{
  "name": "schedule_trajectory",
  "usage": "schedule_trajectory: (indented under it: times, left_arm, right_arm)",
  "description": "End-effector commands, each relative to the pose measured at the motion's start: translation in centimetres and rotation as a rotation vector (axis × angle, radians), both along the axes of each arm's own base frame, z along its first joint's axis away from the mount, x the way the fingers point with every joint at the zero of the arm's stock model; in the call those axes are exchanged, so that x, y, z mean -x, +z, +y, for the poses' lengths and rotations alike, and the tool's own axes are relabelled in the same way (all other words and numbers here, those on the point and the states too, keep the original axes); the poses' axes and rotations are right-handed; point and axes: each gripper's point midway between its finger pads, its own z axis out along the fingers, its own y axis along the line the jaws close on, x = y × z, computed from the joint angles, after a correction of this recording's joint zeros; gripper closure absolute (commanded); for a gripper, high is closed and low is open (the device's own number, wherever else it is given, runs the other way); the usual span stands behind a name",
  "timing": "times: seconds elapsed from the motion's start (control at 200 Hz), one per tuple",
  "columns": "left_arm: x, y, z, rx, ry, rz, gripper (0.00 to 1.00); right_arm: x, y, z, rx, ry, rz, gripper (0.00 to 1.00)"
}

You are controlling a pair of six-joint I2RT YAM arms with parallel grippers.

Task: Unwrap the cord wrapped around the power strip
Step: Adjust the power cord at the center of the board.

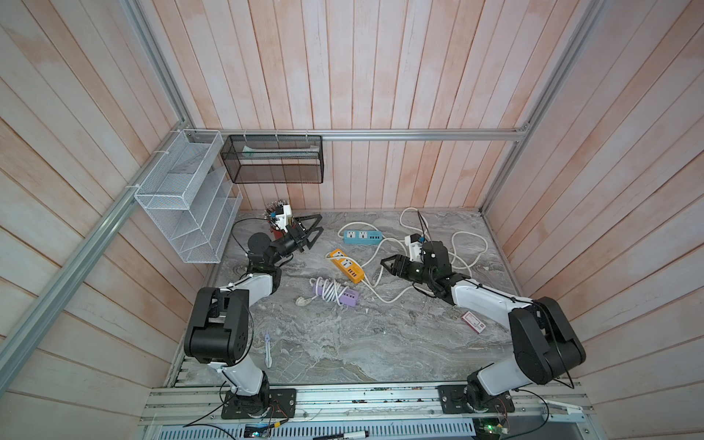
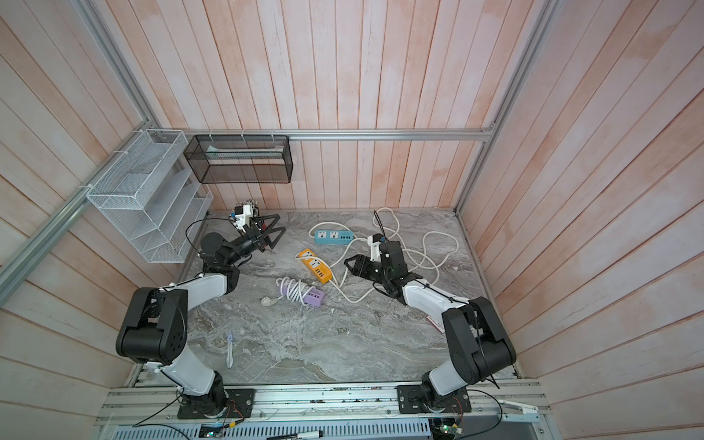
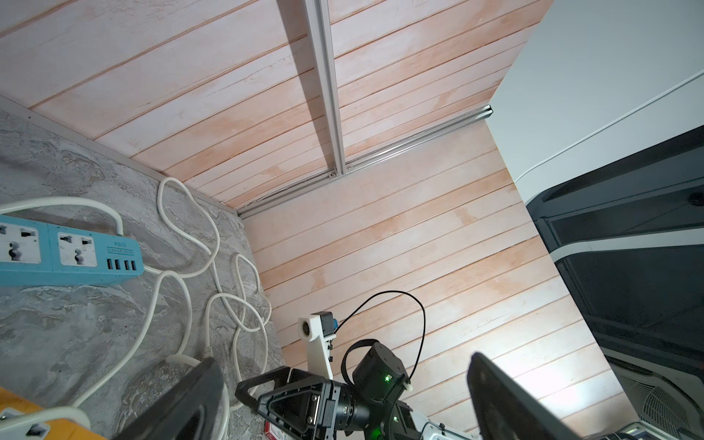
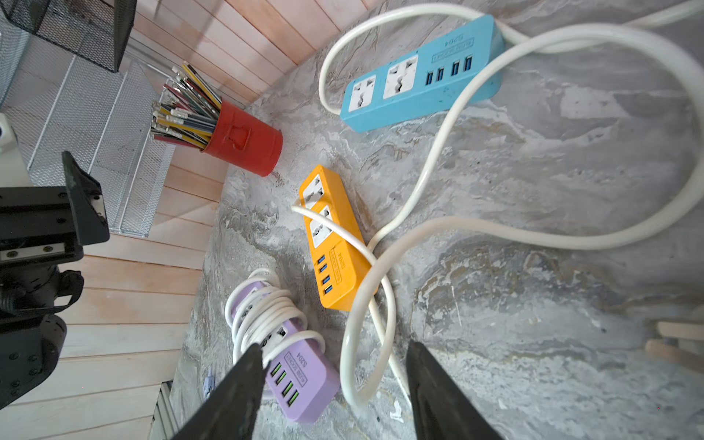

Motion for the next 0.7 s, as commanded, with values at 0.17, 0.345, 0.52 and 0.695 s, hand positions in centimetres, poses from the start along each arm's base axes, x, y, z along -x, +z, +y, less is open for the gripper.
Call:
schedule_trajectory:
  times: [0.17,0.345,0.52,0.695]
  left_arm:
    - [0.4,0.6,0.1,-0.002,-0.006,-0.028,0.00]
    - [0.5,0.3,0.0,-0.005,-0.008,-0.021,0.00]
    - [0.6,0.0,0.2,-0.011,-0.003,-0.019,0.00]
    - [0.3,-0.4,0.4,0.002,0.006,-0.010,0.00]
  right_arm:
    - [-0.9,-3.3,2.4,0.012,0.042,0.057,0.43]
    - [-3.8,-1.2,3.7,0.007,0.053,-0.009,1.00]
    - [-7.1,6.5,0.0,0.011,-0.035,-0.174,1.00]
    - [-9.0,12.1,-3.4,0.022,-0.106,-0.277,1.00]
